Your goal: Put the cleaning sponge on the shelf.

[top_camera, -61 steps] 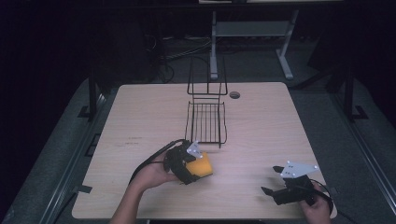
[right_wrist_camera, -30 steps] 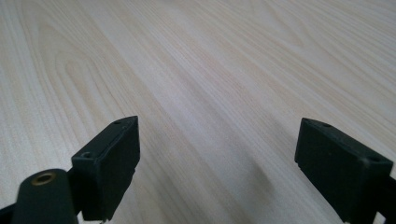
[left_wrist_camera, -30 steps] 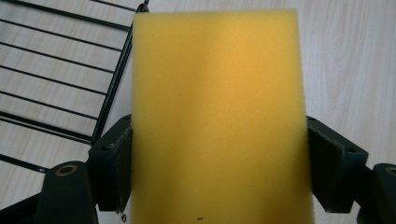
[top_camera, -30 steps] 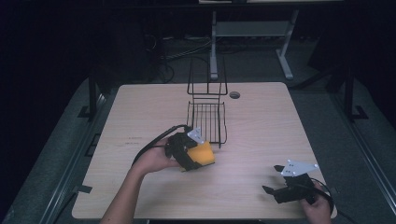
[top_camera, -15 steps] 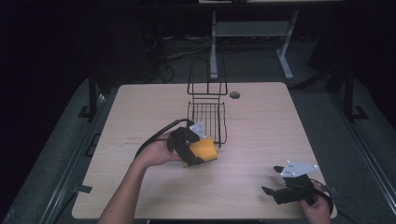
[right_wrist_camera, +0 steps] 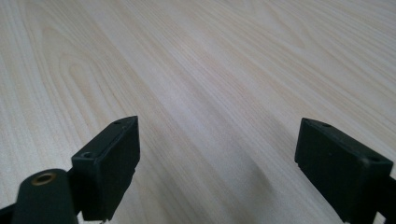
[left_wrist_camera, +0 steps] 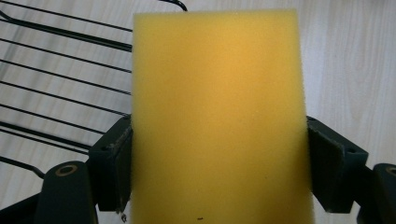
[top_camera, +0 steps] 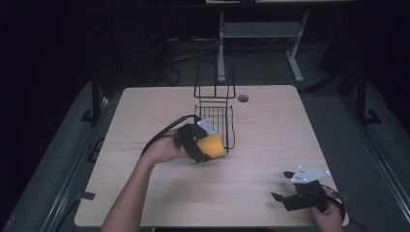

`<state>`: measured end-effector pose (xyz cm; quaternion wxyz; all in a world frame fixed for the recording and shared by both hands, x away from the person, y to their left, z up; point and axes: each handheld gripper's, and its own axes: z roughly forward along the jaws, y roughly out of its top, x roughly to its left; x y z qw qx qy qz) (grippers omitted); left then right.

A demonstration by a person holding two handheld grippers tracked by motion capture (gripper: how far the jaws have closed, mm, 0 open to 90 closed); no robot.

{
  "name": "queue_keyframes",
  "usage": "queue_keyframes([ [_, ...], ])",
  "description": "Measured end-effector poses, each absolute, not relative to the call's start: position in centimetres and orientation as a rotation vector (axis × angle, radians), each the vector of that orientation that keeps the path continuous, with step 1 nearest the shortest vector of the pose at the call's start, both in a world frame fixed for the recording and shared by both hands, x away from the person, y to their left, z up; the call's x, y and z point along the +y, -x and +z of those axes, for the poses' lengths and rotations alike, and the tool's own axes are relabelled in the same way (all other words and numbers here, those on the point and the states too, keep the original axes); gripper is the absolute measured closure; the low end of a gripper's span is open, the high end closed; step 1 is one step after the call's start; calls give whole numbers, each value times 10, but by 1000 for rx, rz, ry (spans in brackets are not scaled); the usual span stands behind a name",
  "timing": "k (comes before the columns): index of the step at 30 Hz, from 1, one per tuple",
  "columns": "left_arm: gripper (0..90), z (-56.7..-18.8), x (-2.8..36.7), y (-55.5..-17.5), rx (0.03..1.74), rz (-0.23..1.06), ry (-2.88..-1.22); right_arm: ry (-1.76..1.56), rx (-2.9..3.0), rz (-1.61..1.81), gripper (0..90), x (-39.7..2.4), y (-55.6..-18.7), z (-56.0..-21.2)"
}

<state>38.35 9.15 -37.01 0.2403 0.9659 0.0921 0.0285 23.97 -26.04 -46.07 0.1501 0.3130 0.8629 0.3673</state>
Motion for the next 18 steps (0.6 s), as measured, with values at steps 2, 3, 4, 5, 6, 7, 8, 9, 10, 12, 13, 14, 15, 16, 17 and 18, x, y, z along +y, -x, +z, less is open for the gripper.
queue_keyframes([
  [2,216,-370,92,-386,254,83,-2626,-904,2476,1057,138,-260,-239,-461],
  [3,216,-370,92,-386,254,83,-2626,-904,2476,1057,138,-260,-239,-461],
  [4,216,-370,93,-389,257,80,-2619,-904,2475,1057,138,-260,-239,-460],
  [5,216,-370,93,-389,257,80,-2619,-904,2475,1057,138,-260,-239,-460],
  [6,216,-372,93,-391,261,79,-2613,-906,2475,1056,138,-260,-239,-460],
  [7,216,-372,93,-391,261,79,-2613,-906,2475,1056,138,-260,-239,-460],
  [8,216,-374,92,-393,258,73,-2617,-906,2475,1055,138,-261,-239,-461],
  [9,216,-374,92,-393,258,73,-2617,-906,2475,1055,138,-261,-239,-461],
  [10,216,-376,92,-394,259,66,-2621,-902,2472,1053,138,-261,-240,-461],
  [12,216,-381,91,-399,276,34,-2615,-905,2472,1056,138,-261,-240,-461],
  [13,216,-381,91,-399,276,34,-2615,-905,2472,1056,138,-261,-240,-461],
  [14,216,-382,91,-402,283,26,-2616,-905,2473,1053,138,-262,-240,-461],
  [15,216,-383,90,-403,292,26,-2616,-904,2473,1053,138,-262,-240,-461],
  [16,216,-384,89,-407,286,30,-2640,-905,2473,1055,138,-262,-240,-461],
  [17,216,-384,89,-407,286,30,-2640,-905,2473,1055,138,-262,-240,-461],
  [18,216,-384,86,-409,282,31,-2642,-907,2471,1057,138,-263,-240,-461],
])
